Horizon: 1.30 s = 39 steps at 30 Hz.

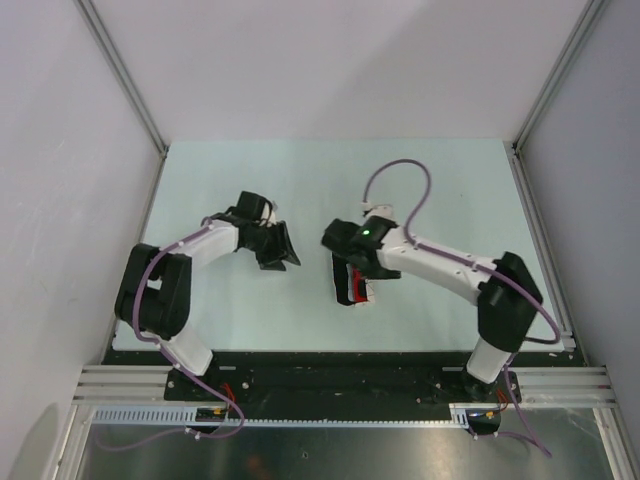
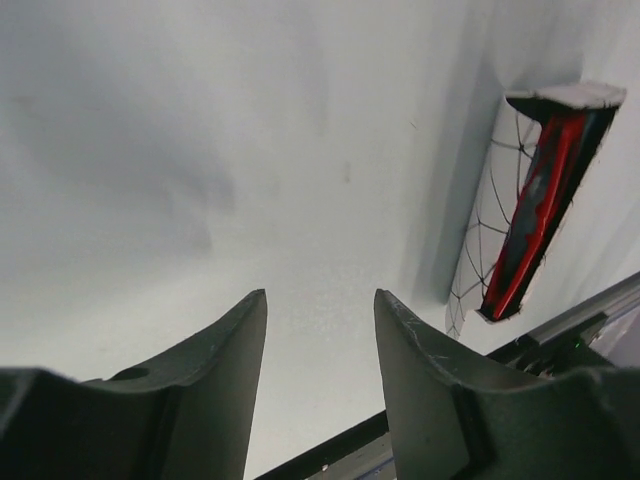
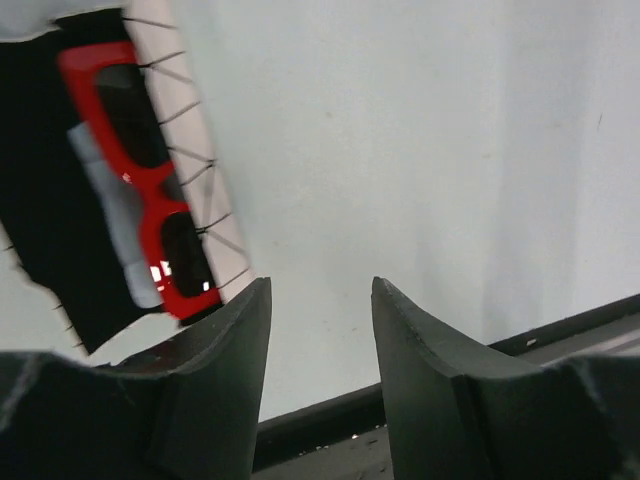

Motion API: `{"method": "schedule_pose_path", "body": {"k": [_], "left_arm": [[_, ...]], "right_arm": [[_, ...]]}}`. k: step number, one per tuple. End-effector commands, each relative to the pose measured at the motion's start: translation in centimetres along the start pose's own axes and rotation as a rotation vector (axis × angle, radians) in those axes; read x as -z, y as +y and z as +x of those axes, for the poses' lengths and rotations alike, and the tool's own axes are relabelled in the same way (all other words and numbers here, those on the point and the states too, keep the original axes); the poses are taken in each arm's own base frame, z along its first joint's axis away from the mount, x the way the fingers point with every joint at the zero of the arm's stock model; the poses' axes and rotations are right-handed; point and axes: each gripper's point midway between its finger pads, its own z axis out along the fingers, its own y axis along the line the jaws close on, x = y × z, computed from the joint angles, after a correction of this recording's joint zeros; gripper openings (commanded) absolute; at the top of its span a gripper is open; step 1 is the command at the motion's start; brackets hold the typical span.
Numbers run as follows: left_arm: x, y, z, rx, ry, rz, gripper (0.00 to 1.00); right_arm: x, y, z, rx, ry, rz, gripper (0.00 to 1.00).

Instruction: Organize the sunglasses

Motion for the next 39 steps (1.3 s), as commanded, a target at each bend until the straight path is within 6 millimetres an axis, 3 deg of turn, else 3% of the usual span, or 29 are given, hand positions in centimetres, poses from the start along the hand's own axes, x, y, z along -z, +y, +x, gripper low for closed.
{"method": "schedule_pose_path", "body": {"k": [1,7,14,30,39], "left_arm": [[-1.7,-3.7,2.0,-0.084,0.049,0.054,0.52],[-3.5,-6.1,3.0,-0.115,0.068,0.052,0.49],[-5.2,-7.4,5.3,-0.134,0.116,0.028,0.47],[-5.5,-10.9,6.8,-0.191,0.106,0.102,0.46],[-5.5,-13.7,7.0,-0.223,0.103,0.158,0.47]], "right_arm": [[-1.8,-1.1,1.1,-0.133,0.059,-0.086,0.46],[-5.5,-3.4,1.7,-0.181,0.115,-0.134,0.43],[-8.2,-3.3,1.9,-0.214,0.159,-0.229,0.42],[-10.7,1.3,3.8,-0.16,0.259,-0.372,0.41],[-11.1,2.6,5.0,-0.118,0.285,-0.395,0.4]]}}
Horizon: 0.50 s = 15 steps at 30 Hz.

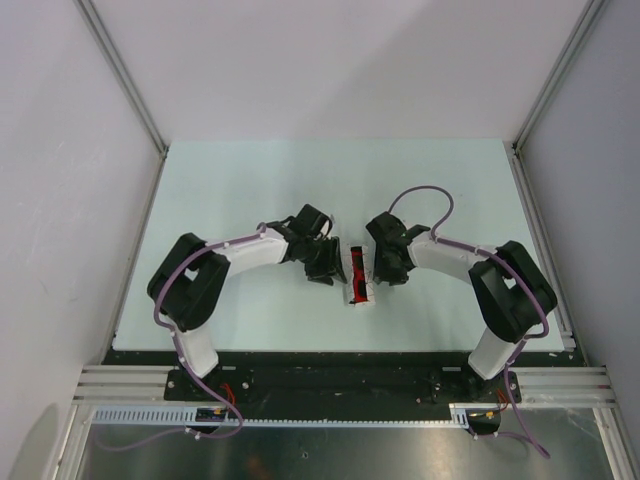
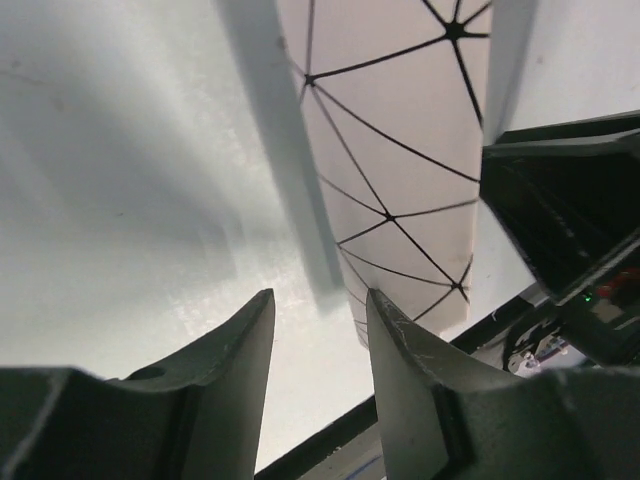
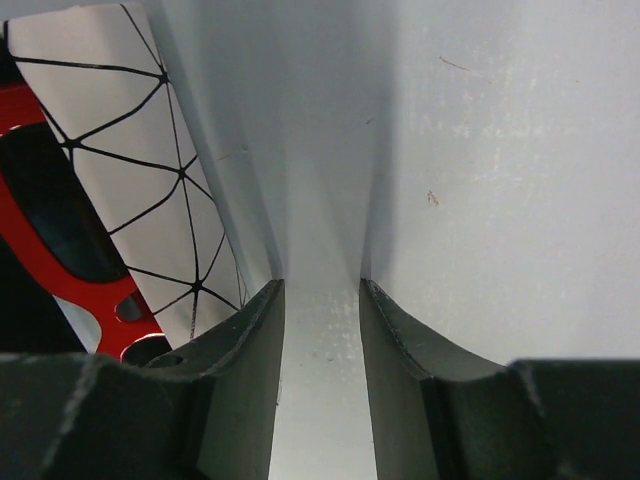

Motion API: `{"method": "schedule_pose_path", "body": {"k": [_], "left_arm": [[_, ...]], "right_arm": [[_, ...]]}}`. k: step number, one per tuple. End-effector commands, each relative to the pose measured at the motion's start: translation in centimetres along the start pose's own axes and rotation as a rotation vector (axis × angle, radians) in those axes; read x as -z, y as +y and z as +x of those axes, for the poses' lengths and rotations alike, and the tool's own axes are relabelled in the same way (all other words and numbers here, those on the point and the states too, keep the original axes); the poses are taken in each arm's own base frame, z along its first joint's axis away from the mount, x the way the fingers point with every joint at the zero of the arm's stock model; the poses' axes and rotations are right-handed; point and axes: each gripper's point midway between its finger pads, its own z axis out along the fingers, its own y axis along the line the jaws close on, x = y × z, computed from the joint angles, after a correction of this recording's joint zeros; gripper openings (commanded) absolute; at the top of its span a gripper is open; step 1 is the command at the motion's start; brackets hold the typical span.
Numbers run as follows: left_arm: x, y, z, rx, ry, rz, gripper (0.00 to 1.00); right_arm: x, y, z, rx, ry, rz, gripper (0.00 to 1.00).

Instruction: Organize the sunglasses

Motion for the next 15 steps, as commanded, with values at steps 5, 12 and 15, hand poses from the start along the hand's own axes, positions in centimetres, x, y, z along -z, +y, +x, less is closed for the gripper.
{"method": "schedule_pose_path", "body": {"k": [5,12,15], "left_arm": [[-1.2,-5.1,-0.4,-0.066,0.0,0.102,0.47],[-2.1,-5.8,-0.1,-0.079,0.018,0.111,0.48],[-2.3,-5.8,-0.1,-0.074,0.021,0.106,0.48]], "right_arm": [[-1.3,0.6,1.1,0.039,0.043,-0.021,0.4],[-1.5,0.6,1.3,0.047,0.053,-0.024,0.39],[-1.5,0.6,1.3,0.053,0.054,-0.026,0.39]]}}
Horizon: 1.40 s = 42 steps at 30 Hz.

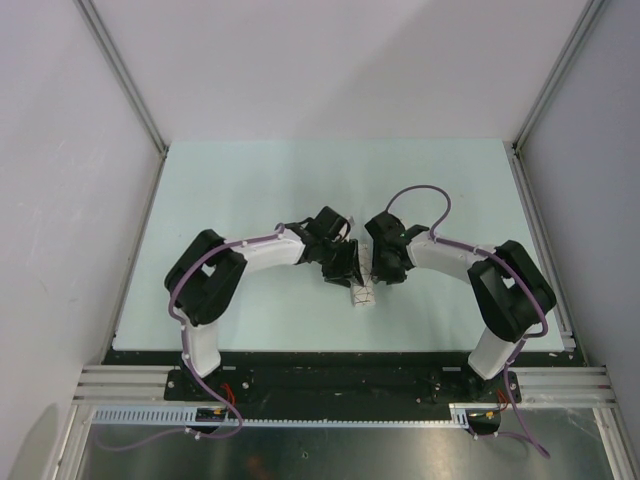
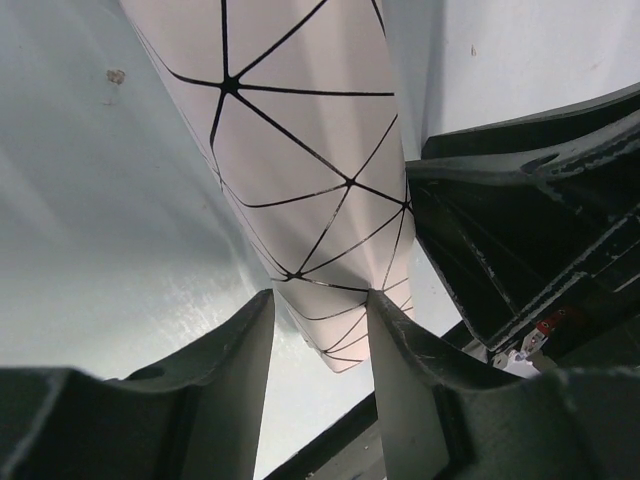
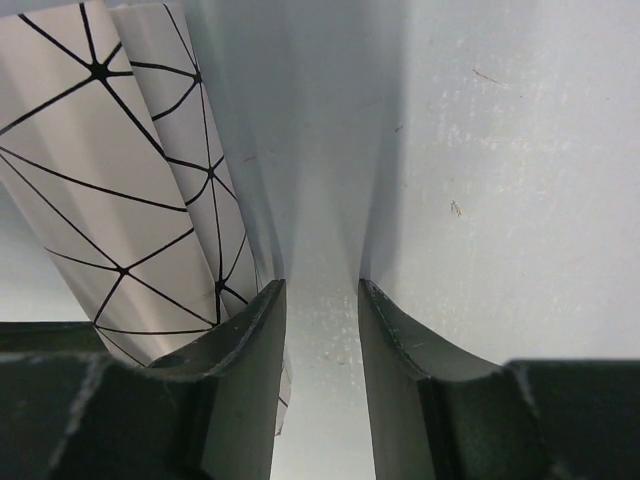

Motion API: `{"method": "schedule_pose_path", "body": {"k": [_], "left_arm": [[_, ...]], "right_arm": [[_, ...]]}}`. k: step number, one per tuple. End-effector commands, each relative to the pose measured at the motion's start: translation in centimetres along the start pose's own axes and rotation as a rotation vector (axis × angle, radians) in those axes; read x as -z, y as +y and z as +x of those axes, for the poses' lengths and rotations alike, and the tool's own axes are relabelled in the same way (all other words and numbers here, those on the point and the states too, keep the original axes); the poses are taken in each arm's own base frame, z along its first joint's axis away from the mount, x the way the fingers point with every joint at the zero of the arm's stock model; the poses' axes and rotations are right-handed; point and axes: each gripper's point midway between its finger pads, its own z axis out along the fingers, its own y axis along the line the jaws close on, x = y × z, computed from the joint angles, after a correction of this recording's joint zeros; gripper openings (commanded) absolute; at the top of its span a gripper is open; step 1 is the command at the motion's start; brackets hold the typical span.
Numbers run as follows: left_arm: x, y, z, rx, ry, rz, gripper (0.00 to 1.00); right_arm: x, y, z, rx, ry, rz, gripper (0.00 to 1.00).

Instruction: Organize the sunglasses

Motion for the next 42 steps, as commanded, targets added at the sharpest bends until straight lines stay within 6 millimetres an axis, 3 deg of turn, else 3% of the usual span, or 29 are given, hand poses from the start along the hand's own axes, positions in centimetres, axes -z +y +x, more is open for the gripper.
{"method": "schedule_pose_path", "body": {"k": [1,8,15,19,23,28,37,42], "left_arm": [[-0.1,-1.6,-0.7,-0.004,-0.011,0.036,0.48],[-1.0,-0.2,0.3,0.041,0.004,-0.017,0.48],[-1.6,1.5,1.3,0.055,0.021,-0.106,0.46],[-1.8,2.7,2.0,0.056,0.037,-0.172,0.46],[-1.9,3.2,2.4,0.051,0.045,-0.21,0.46],[-1.5,3.1,2.1,0.027,0.023,-0.221,0.46],[0.3,1.1,0.4,0.004,-0.049,-0.184,0.55],[3.2,-1.1,-1.1,-0.025,-0.141,-0.139,0.61]], "right_arm": [[-1.4,-0.2,1.5,0.027,0.058,0.009,0.39],[-1.0,-0.9,1.1,0.04,0.021,0.057,0.38],[2.7,-1.9,-1.8,0.03,-0.134,0.096,0.39],[4.5,-0.8,-3.2,0.034,-0.197,0.023,0.4],[5.0,1.6,-3.1,0.056,-0.184,-0.098,0.41],[4.0,2.7,-2.6,0.069,-0.148,-0.147,0.41],[0.2,2.3,-0.8,0.104,-0.052,-0.1,0.4],[1.2,1.8,-1.3,0.104,-0.088,-0.072,0.4]]}}
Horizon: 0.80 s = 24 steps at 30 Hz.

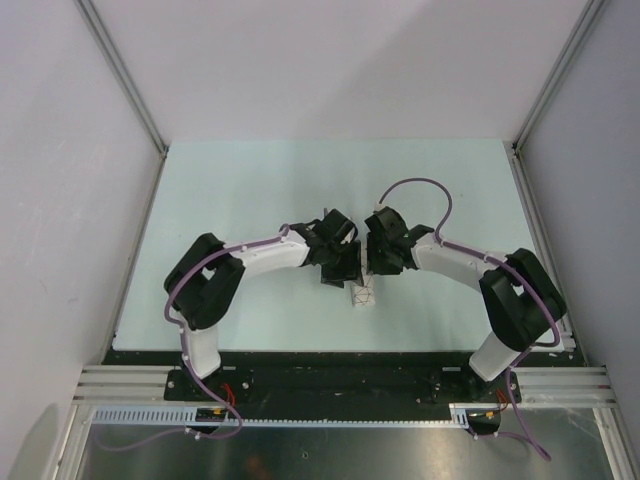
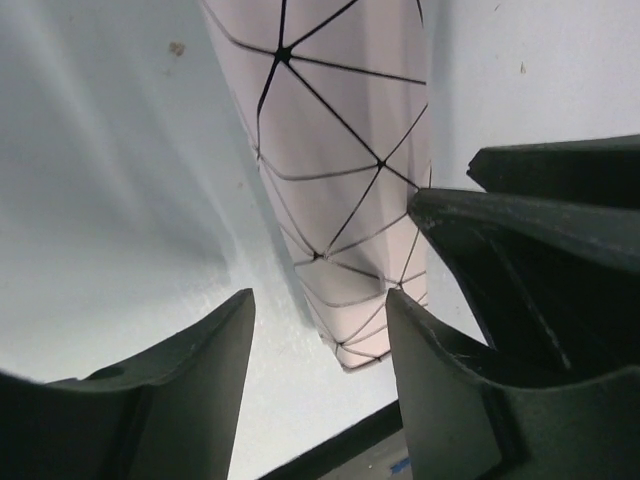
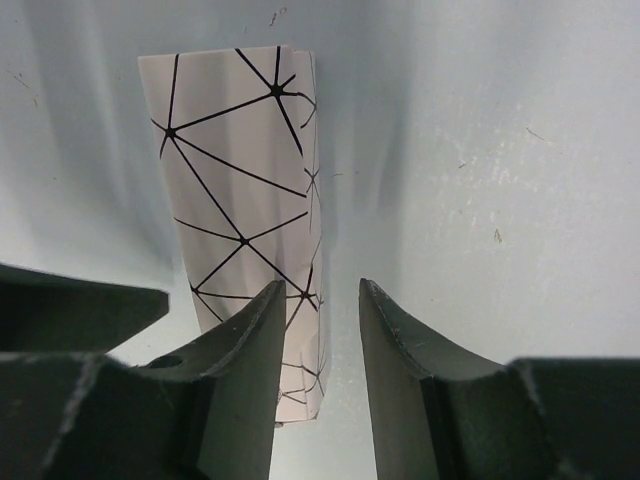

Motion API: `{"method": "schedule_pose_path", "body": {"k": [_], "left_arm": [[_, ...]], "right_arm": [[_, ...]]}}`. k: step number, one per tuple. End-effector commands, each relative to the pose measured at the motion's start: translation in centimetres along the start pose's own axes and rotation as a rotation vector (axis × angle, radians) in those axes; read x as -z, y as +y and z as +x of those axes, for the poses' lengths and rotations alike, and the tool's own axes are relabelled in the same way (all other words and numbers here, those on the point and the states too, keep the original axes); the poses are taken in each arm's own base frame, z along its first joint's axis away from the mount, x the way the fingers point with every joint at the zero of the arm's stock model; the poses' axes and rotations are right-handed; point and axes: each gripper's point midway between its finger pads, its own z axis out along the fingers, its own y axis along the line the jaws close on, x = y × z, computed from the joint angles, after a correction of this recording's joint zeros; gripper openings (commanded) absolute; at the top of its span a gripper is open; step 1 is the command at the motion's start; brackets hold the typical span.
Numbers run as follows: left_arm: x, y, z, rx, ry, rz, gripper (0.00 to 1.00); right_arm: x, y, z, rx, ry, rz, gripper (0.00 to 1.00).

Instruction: Organize the sunglasses

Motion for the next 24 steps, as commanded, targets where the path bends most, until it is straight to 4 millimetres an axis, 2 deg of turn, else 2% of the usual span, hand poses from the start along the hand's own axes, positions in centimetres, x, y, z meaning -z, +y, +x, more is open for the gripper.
{"method": "schedule_pose_path", "body": {"k": [1,2,4,5,8,9,10,11,12,13,14,15,16,17,18,19,21,22,23,24], "left_arm": [[3.9,-1.4,-1.5,-0.04,-0.112,0.01,0.62],[5.0,-2.0,-1.9,-0.042,-0.137,0.029,0.63],[6.1,-2.2,-2.4,-0.044,-0.175,0.033,0.69],[7.4,-2.5,-2.7,-0.049,-0.204,0.047,0.71],[9.4,-2.3,-3.7,-0.065,-0.29,0.034,0.8],[11.1,-2.4,-4.0,-0.074,-0.338,0.042,0.85],[11.8,-2.3,-4.1,-0.088,-0.358,0.044,0.88],[12.8,-1.6,-4.9,-0.088,-0.418,0.008,0.91],[13.5,-1.2,-5.0,-0.097,-0.443,0.002,0.95],[15.4,-1.2,-5.2,-0.119,-0.492,0.01,0.98],[16.5,-0.9,-5.6,-0.127,-0.535,-0.002,0.99],[17.3,-0.4,-5.5,-0.151,-0.558,-0.016,1.0],[19.6,-0.7,-5.5,-0.158,-0.615,0.008,1.0],[20.5,-0.1,-5.5,-0.161,-0.649,-0.008,1.0],[21.4,0.1,-5.4,-0.164,-0.675,-0.004,1.0],[22.7,0.2,-5.3,-0.181,-0.71,0.002,1.0],[26.1,0.4,-4.9,-0.19,-0.801,0.029,1.0],[27.1,0.7,-4.8,-0.203,-0.831,0.028,1.0],[29.4,0.6,-4.5,-0.204,-0.887,0.058,1.0],[30.3,0.8,-4.5,-0.202,-0.918,0.058,1.0]], "right_arm": [[-0.1,-0.5,0.5,0.024,-0.001,0.035,0.4],[0.9,-0.5,-0.4,0.017,-0.04,0.029,0.4],[2.2,-0.7,-1.7,-0.015,-0.083,0.02,0.41],[3.6,-0.5,-2.7,-0.033,-0.123,-0.005,0.42],[5.7,-1.1,-4.4,-0.078,-0.173,-0.028,0.47],[7.1,-1.1,-5.3,-0.092,-0.213,-0.045,0.53],[7.9,-1.9,-5.7,-0.107,-0.226,-0.039,0.55],[8.7,-2.2,-6.1,-0.114,-0.244,-0.039,0.64],[10.6,-2.4,-6.8,-0.12,-0.293,-0.06,0.68],[11.5,-3.5,-7.3,-0.135,-0.321,-0.035,0.71],[12.7,-3.8,-7.7,-0.138,-0.351,-0.039,0.78],[15.0,-4.3,-8.0,-0.145,-0.403,-0.057,0.81],[16.4,-5.2,-8.7,-0.163,-0.44,-0.048,0.86],[17.7,-5.8,-8.9,-0.164,-0.47,-0.046,0.96],[18.8,-6.6,-8.7,-0.172,-0.482,-0.033,1.0],[21.6,-7.0,-9.4,-0.186,-0.552,-0.053,0.99],[24.0,-8.9,-9.5,-0.219,-0.599,-0.023,1.0],[26.1,-9.4,-9.5,-0.224,-0.65,-0.03,1.0],[28.1,-10.4,-10.1,-0.248,-0.705,-0.013,1.0],[29.2,-10.8,-9.9,-0.244,-0.727,0.001,1.0]]}}
